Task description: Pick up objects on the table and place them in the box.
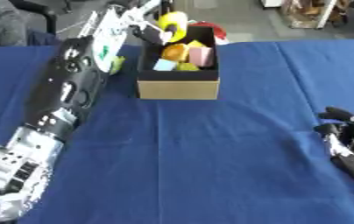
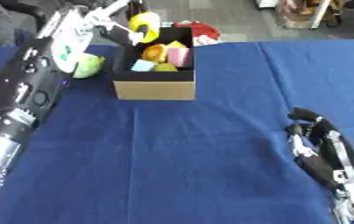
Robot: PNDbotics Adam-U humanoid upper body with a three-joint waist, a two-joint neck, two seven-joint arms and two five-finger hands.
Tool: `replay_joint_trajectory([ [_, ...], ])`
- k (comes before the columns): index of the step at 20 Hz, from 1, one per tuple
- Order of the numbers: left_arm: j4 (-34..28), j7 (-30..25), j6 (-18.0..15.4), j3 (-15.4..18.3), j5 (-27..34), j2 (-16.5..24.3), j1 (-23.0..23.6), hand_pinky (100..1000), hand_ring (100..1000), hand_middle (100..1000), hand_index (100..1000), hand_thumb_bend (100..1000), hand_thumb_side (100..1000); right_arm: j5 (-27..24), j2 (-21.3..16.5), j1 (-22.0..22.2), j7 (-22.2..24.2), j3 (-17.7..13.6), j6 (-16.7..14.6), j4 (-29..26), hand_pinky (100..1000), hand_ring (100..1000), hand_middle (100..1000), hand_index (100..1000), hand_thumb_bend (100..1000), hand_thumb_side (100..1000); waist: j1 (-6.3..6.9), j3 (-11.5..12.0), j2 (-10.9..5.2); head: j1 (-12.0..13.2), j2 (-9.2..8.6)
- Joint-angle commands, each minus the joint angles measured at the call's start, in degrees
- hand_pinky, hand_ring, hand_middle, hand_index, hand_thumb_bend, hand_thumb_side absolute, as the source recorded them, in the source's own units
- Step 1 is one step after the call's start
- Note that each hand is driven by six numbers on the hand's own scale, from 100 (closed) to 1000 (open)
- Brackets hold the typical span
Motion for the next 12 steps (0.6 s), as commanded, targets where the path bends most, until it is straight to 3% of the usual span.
replay_joint_trajectory([
  [1,3.46,6.04,1.99,0.98,-1.98,-2.01,-0.89,717,588,533,698,121,148,-0.46,-0.32,-0.71,0.14,-0.01,-0.06,-0.56,753,658,733,836,100,331,-1.01,-0.11,-0.81,0.46,-0.77],
  [3,4.57,8.94,2.76,1.06,-2.24,-2.76,-0.58,739,642,600,775,121,148,-0.53,-0.26,-0.73,0.17,0.04,-0.08,-0.54,753,658,733,836,100,330,-1.1,-0.17,-0.71,0.5,-0.81],
  [5,4.98,10.57,3.06,0.99,-1.82,-2.81,-0.44,764,702,696,873,187,132,-0.57,-0.28,-0.7,0.19,0.04,-0.07,-0.52,753,658,733,836,100,329,-1.09,-0.16,-0.66,0.49,-0.77],
  [7,4.85,11.04,3.27,1.07,-0.99,-2.41,-0.44,777,732,747,909,219,304,-0.56,-0.33,-0.66,0.12,-0.04,-0.04,-0.51,753,658,733,836,100,329,-1.02,-0.1,-0.65,0.47,-0.73],
  [9,4.28,10.9,3.47,1.41,0.25,-1.6,-0.51,804,770,805,954,257,544,-0.52,-0.33,-0.64,0.1,-0.05,-0.03,-0.54,753,658,733,836,100,330,-0.94,-0.01,-0.68,0.4,-0.72],
  [10,3.99,10.3,3.48,1.58,1.04,-1.07,-0.55,813,784,829,965,274,615,-0.5,-0.34,-0.61,0.11,-0.05,-0.02,-0.55,753,658,733,836,100,330,-0.92,0.05,-0.7,0.33,-0.74],
  [12,2.82,9.16,3.62,2.11,3.01,0.29,-0.68,810,789,867,966,258,650,-0.44,-0.37,-0.53,0.07,-0.12,-0.01,-0.53,753,658,733,836,100,330,-0.87,0.18,-0.76,0.25,-0.76],
])
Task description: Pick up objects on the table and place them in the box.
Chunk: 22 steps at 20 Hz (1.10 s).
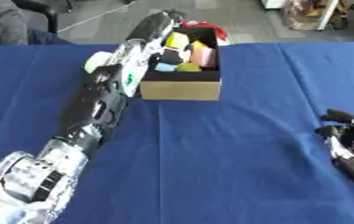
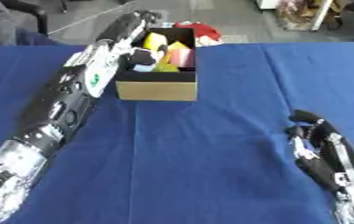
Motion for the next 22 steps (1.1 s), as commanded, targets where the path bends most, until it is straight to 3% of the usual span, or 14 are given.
replay_joint_trajectory([
  [1,-2.96,-0.92,0.42,1.21,3.31,3.35,-1.31,806,787,866,957,243,646,0.0,-0.53,-0.49,-0.08,-0.18,0.03,-0.67,753,658,733,836,100,329,-0.8,0.18,-0.83,-0.13,-0.68],
  [4,-5.79,0.04,2.25,2.39,7.71,6.4,-1.29,783,760,820,921,122,475,0.07,-0.65,-0.48,-0.15,-0.24,0.02,-0.62,754,658,733,836,100,330,-0.78,0.39,-0.89,-0.33,-0.68],
  [7,-5.55,1.89,6.06,4.58,9.88,9.41,-1.86,776,747,797,904,102,375,0.13,-0.79,-0.42,-0.21,-0.27,0.03,-0.53,754,658,733,836,100,330,-0.62,0.55,-1.0,-0.3,-0.54],
  [9,-2.38,2.76,8.87,6.1,8.07,11.07,-2.5,783,751,799,903,125,339,0.19,-0.84,-0.37,-0.14,-0.18,0.01,-0.53,754,658,734,836,100,330,-0.49,0.55,-1.1,-0.34,-0.46],
  [10,-0.11,3.14,10.35,7.0,6.32,11.85,-2.75,794,757,800,903,171,280,0.22,-0.89,-0.33,-0.11,-0.17,0.0,-0.52,754,658,734,836,100,330,-0.43,0.57,-1.16,-0.41,-0.42],
  [13,8.06,3.77,14.3,10.06,0.12,12.86,-3.31,802,761,805,907,206,264,0.25,-1.03,-0.26,-0.11,-0.14,0.03,-0.45,754,658,734,837,100,330,-0.24,0.47,-1.3,-0.34,-0.42],
  [14,10.81,3.95,15.74,10.94,-1.91,12.98,-3.17,810,763,806,911,279,240,0.24,-1.05,-0.28,-0.07,-0.07,0.03,-0.44,754,659,734,837,100,330,-0.21,0.42,-1.3,-0.38,-0.43],
  [16,15.9,4.22,18.7,11.63,-6.16,12.79,-3.02,821,774,818,921,335,231,0.21,-1.06,-0.32,0.09,0.1,0.02,-0.42,754,659,734,837,100,329,-0.2,0.32,-1.3,-0.36,-0.46],
  [22,20.04,0.72,18.13,11.42,-11.89,12.12,-2.24,844,797,841,939,408,220,0.15,-1.09,-0.52,0.01,0.05,-0.02,-0.19,754,659,735,837,100,327,-0.58,0.25,-1.15,-0.55,-0.61],
])
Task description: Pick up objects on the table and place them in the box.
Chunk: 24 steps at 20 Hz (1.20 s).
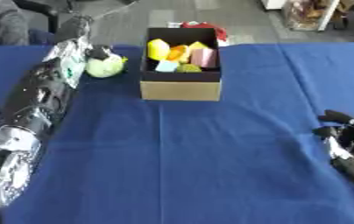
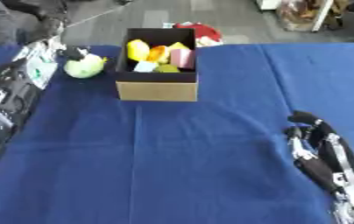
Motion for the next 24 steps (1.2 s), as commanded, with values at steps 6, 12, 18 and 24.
replay_joint_trajectory([
  [6,0.8,-10.34,-2.27,-0.52,-5.2,0.78,-0.66,870,817,863,965,548,365,0.19,-0.97,-0.7,0.05,0.01,-0.17,-0.33,754,659,735,837,100,326,-0.7,0.09,-1.02,-0.05,-0.48],
  [12,0.77,-16.11,-3.14,-0.25,-9.14,0.74,0.23,868,809,863,974,606,398,0.25,-0.99,-0.62,-0.05,-0.03,-0.13,-0.14,754,659,735,837,100,323,-0.75,0.18,-0.92,-0.22,-0.57],
  [18,-0.76,-13.51,-1.64,0.57,-10.74,0.29,1.3,787,688,729,854,345,218,0.25,-0.97,-0.64,-0.22,-0.09,-0.11,0.03,754,659,735,837,100,320,-0.97,0.25,-0.73,-0.34,-0.63],
  [24,-2.5,-6.06,-0.11,1.49,-9.22,-0.04,1.57,664,492,481,627,100,207,0.28,-0.93,-0.71,-0.29,-0.11,-0.13,0.12,754,659,735,837,100,320,-1.14,0.35,-0.67,-0.31,-0.62],
])
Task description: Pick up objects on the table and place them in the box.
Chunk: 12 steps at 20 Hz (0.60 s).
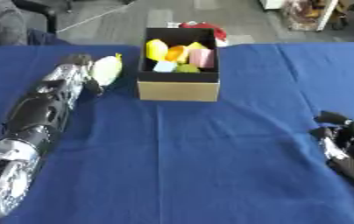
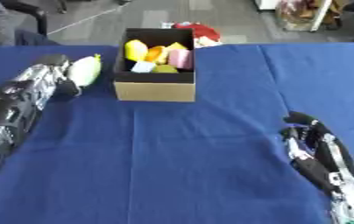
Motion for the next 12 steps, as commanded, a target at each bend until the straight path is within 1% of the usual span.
replay_joint_trajectory([
  [1,-2.13,3.99,0.34,0.74,1.26,0.8,-1.21,645,470,453,601,100,209,0.29,-0.8,-0.66,-0.23,-0.27,-0.1,-0.55,754,659,735,837,100,320,-0.82,0.03,-0.75,0.01,-0.58],
  [3,-2.9,6.31,0.18,0.95,2.85,0.83,-1.44,615,439,410,559,100,220,0.32,-0.76,-0.65,-0.24,-0.26,-0.11,-0.57,754,659,736,837,100,322,-0.79,0.03,-0.81,0.01,-0.57],
  [6,-5.2,9.8,-0.75,1.41,6.93,0.93,-2.12,590,422,385,540,100,250,0.35,-0.76,-0.59,-0.27,-0.29,-0.09,-0.59,754,659,736,837,100,321,-0.72,0.0,-0.91,-0.03,-0.61],
  [9,-8.89,12.02,-4.05,0.8,13.29,0.76,-3.11,584,422,382,539,100,257,0.37,-0.79,-0.51,-0.32,-0.27,-0.05,-0.59,754,659,736,837,100,322,-0.59,-0.02,-1.01,0.03,-0.57],
  [12,-12.23,11.88,-8.4,-1.56,17.98,-0.24,-3.87,588,431,391,545,100,259,0.37,-0.7,-0.46,-0.19,-0.13,-0.04,-0.66,754,660,736,838,100,323,-0.48,-0.05,-1.09,0.18,-0.59],
])
